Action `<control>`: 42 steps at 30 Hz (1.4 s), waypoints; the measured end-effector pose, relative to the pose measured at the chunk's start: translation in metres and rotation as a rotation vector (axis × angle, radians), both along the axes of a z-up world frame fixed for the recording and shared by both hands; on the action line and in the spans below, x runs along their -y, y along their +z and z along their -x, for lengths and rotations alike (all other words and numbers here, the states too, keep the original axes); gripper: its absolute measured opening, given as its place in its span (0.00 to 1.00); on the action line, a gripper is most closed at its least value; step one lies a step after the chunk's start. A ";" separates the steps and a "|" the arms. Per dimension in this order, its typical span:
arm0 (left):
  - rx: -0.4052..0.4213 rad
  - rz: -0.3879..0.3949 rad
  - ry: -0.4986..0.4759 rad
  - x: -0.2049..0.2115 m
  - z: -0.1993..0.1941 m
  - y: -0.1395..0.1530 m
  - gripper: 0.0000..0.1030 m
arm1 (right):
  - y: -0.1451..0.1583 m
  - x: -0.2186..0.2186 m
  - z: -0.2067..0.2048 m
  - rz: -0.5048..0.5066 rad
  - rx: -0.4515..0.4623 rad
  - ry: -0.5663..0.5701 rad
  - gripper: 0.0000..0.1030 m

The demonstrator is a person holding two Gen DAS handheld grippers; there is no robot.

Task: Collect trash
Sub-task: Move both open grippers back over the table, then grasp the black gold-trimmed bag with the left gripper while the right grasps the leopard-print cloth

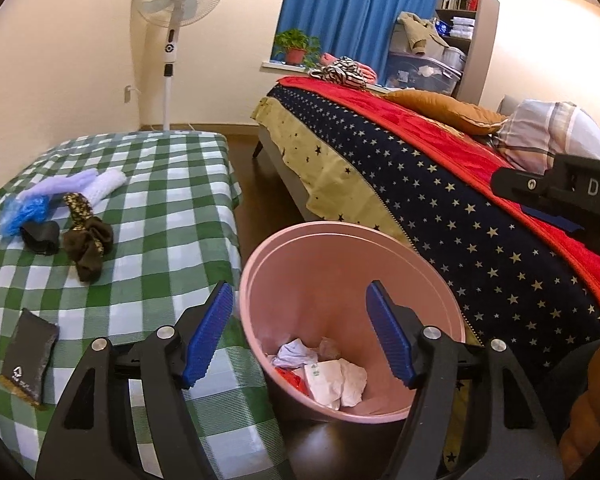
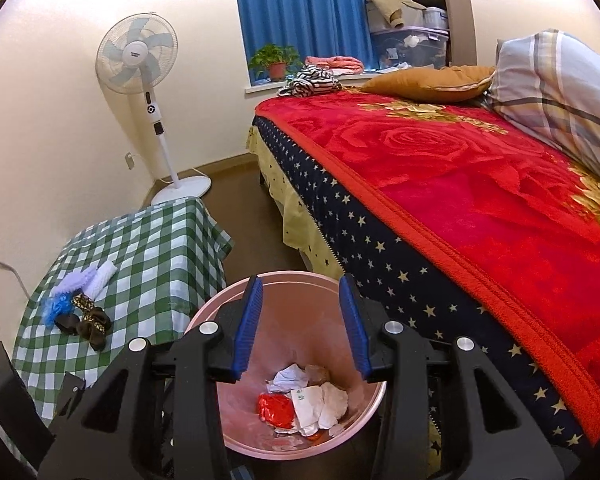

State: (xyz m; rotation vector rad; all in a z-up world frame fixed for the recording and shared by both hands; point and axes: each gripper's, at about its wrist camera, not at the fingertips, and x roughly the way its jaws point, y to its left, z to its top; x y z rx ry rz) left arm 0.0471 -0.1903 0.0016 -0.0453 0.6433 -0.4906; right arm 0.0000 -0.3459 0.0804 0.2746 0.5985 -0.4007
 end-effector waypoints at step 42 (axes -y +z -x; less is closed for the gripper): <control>-0.270 -0.162 0.478 -0.185 -0.025 -0.051 0.80 | -0.040 -0.133 -0.063 -0.141 0.007 0.374 0.40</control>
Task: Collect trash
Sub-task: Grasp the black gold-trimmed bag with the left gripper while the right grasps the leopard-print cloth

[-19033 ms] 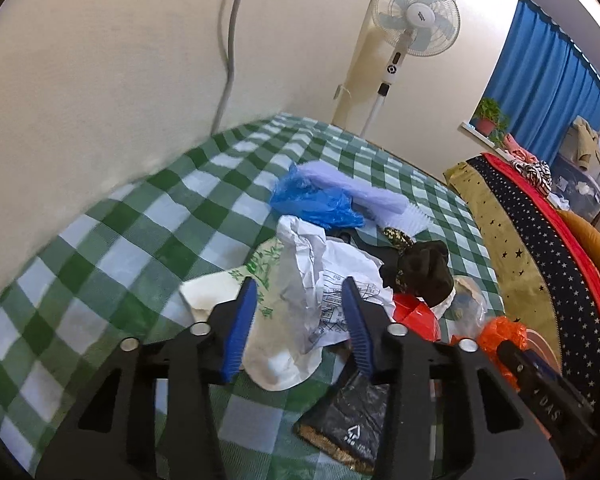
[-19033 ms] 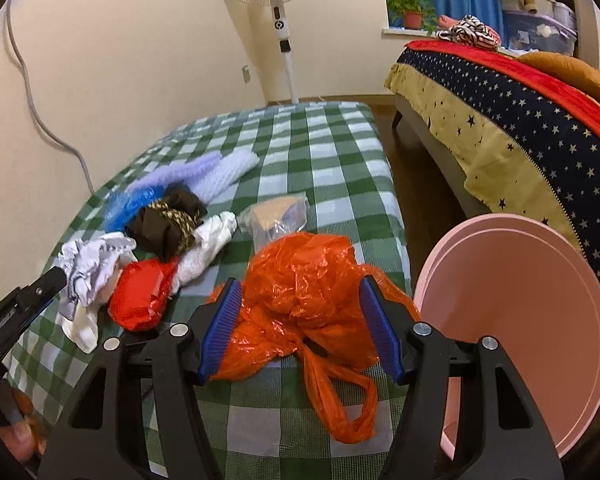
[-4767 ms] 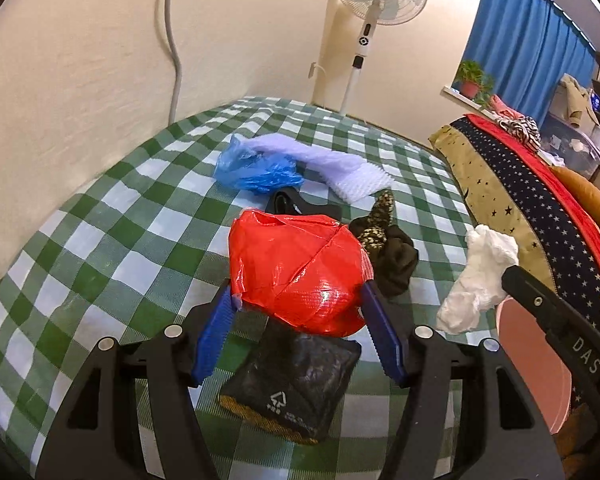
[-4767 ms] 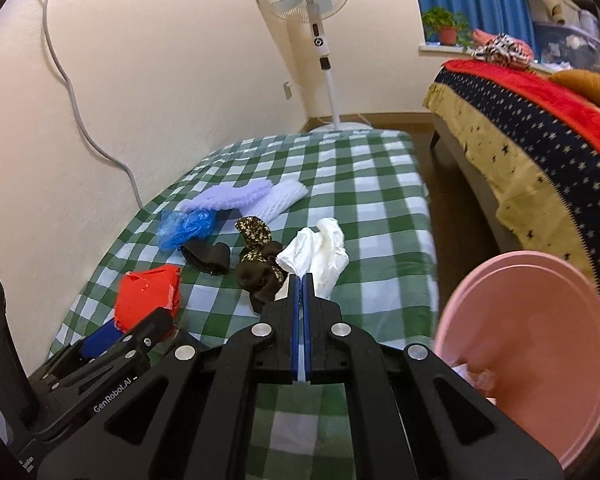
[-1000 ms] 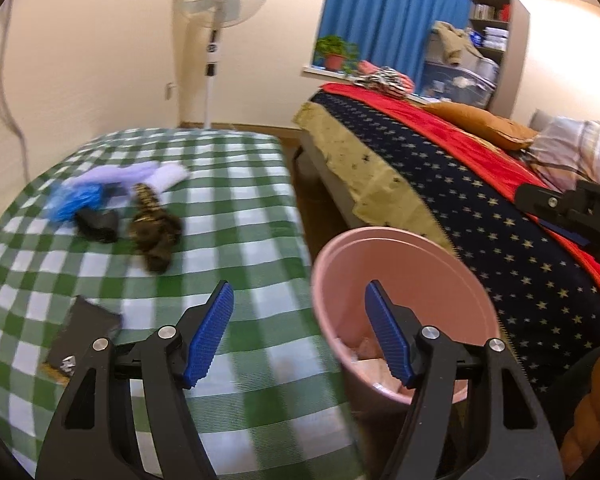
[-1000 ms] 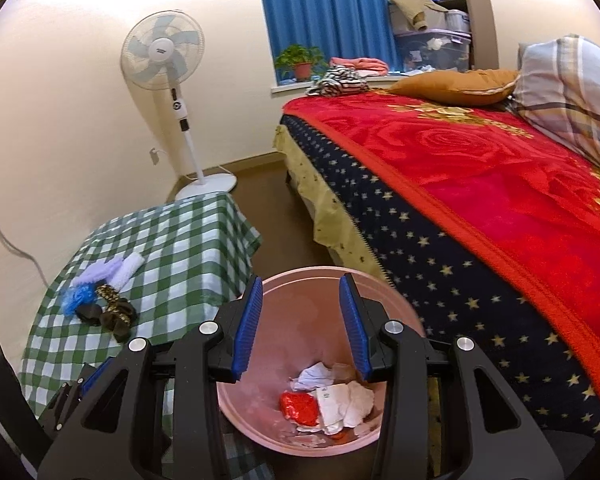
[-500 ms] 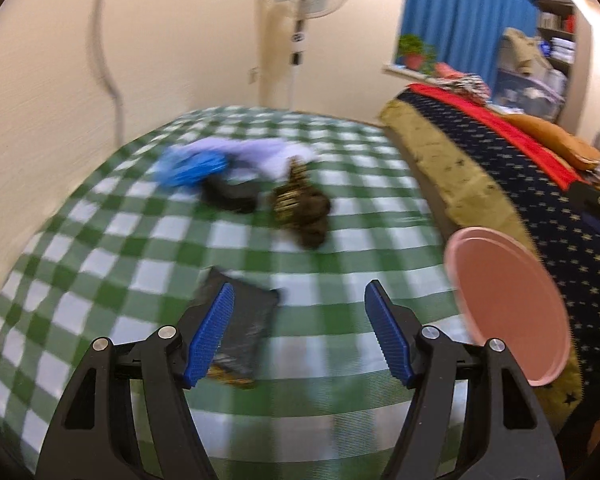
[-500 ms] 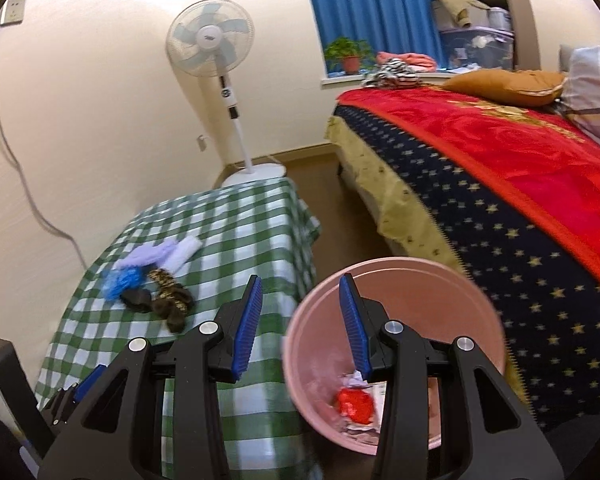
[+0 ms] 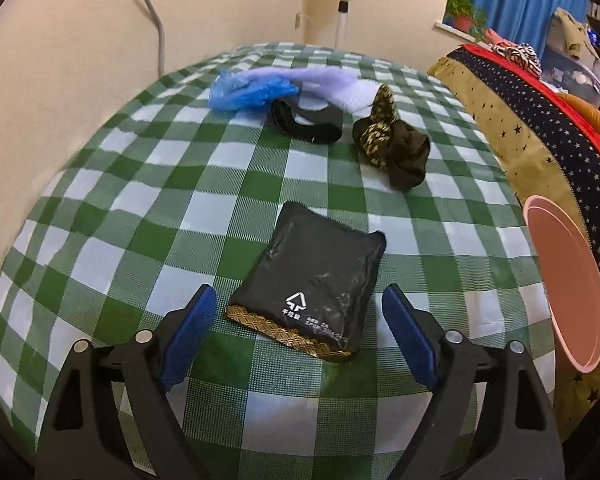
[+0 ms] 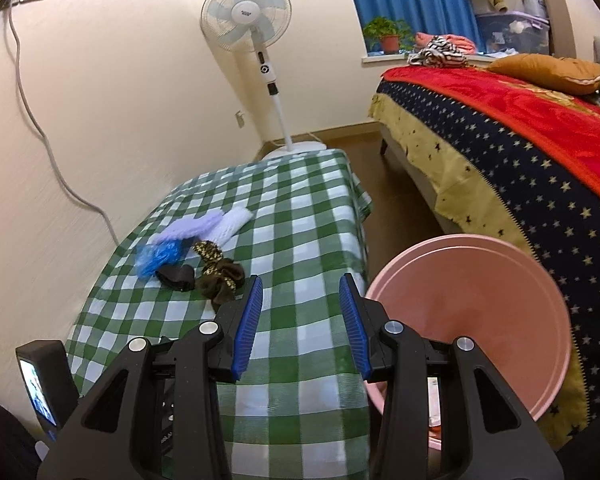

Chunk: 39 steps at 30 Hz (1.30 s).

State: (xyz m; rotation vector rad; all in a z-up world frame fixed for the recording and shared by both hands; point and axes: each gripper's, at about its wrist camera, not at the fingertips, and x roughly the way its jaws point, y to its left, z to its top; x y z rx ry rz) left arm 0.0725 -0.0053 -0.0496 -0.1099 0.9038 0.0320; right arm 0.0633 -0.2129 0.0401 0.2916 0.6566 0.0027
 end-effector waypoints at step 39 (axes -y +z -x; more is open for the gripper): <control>0.081 0.114 0.113 -0.039 -0.035 0.008 0.55 | -0.073 -0.081 -0.112 -0.035 -0.116 0.272 0.33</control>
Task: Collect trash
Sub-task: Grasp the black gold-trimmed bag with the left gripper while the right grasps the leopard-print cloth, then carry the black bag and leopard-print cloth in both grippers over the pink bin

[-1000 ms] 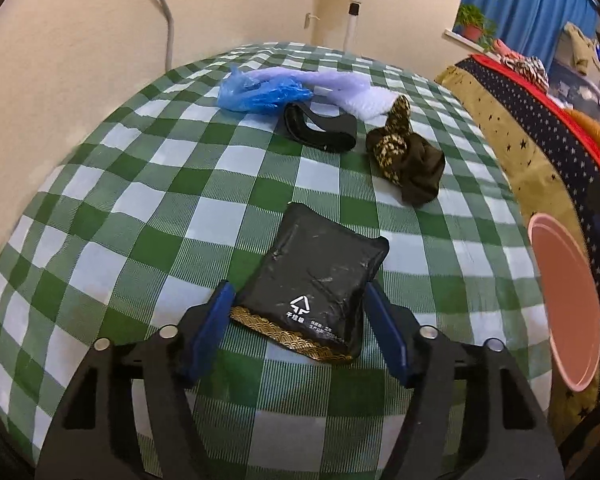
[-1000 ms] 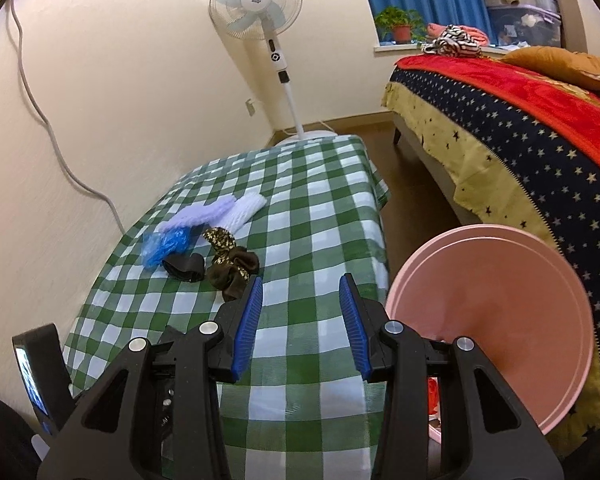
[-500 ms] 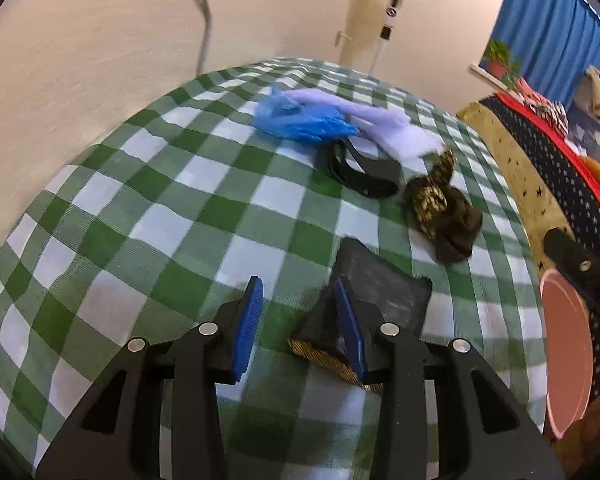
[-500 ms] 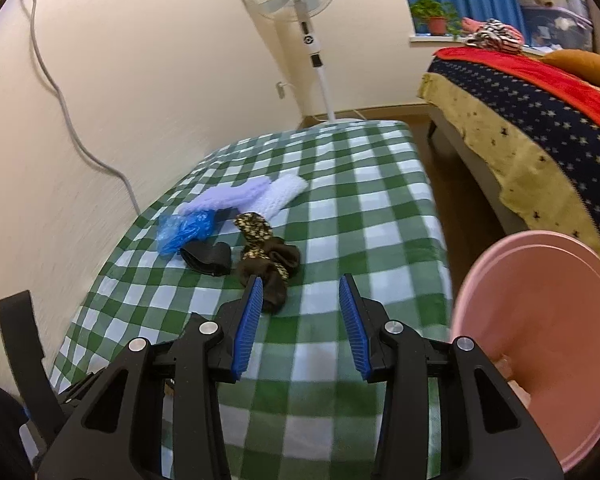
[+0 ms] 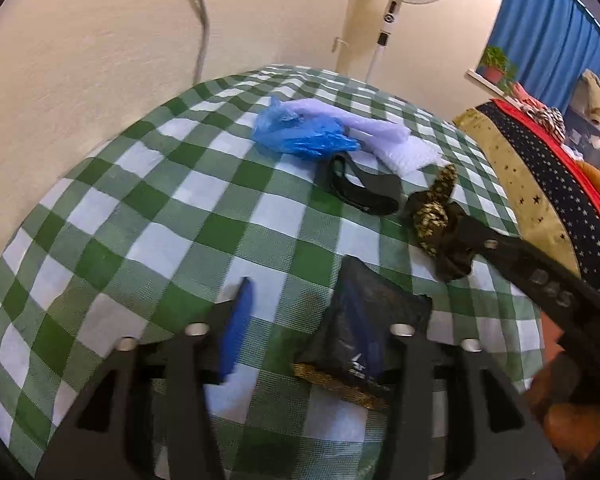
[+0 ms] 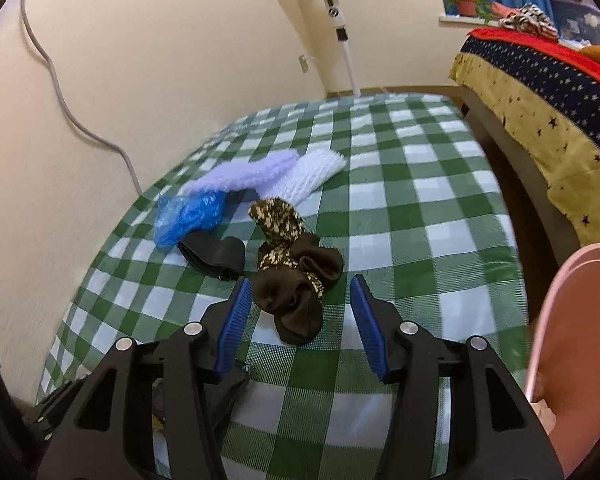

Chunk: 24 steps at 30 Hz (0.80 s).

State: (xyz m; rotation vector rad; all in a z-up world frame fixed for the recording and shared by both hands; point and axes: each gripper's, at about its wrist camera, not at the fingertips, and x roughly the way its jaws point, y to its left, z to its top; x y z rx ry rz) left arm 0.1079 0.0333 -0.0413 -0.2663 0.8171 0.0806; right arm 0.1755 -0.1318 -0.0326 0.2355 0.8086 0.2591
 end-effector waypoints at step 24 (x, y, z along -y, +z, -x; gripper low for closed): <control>-0.076 -0.083 -0.125 0.028 -0.003 -0.006 0.57 | 0.018 0.041 0.037 0.021 0.022 -0.108 0.06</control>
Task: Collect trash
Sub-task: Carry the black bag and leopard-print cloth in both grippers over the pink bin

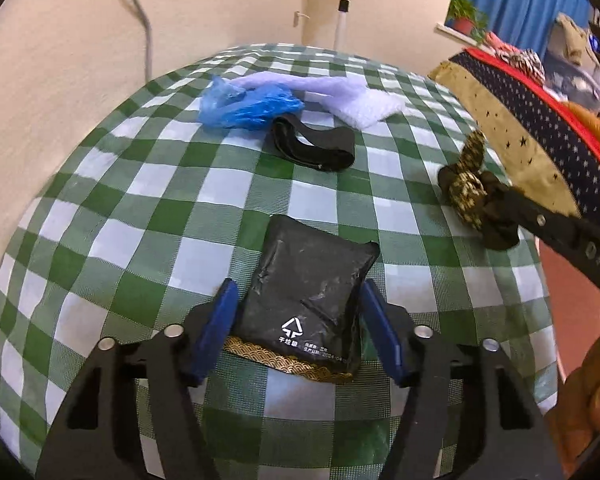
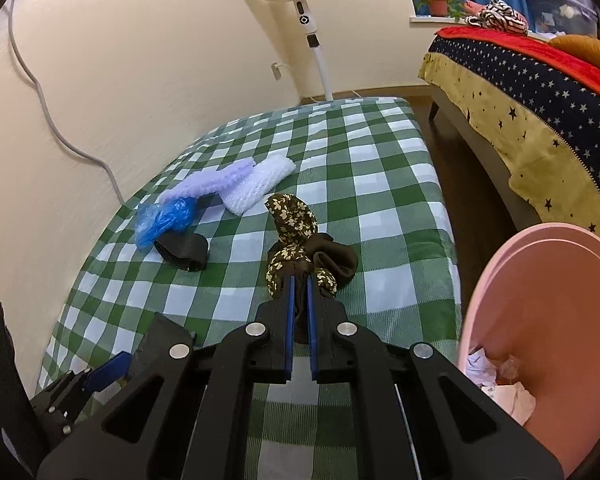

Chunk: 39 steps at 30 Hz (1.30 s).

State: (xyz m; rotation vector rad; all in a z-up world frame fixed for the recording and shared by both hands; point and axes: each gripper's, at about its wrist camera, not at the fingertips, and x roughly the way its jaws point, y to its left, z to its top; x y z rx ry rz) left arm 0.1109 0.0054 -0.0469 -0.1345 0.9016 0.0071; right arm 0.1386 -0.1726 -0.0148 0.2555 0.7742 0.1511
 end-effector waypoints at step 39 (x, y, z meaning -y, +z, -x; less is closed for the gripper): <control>0.202 0.126 -0.064 0.010 0.032 0.045 0.02 | 0.049 0.030 0.065 0.062 0.083 -0.052 0.06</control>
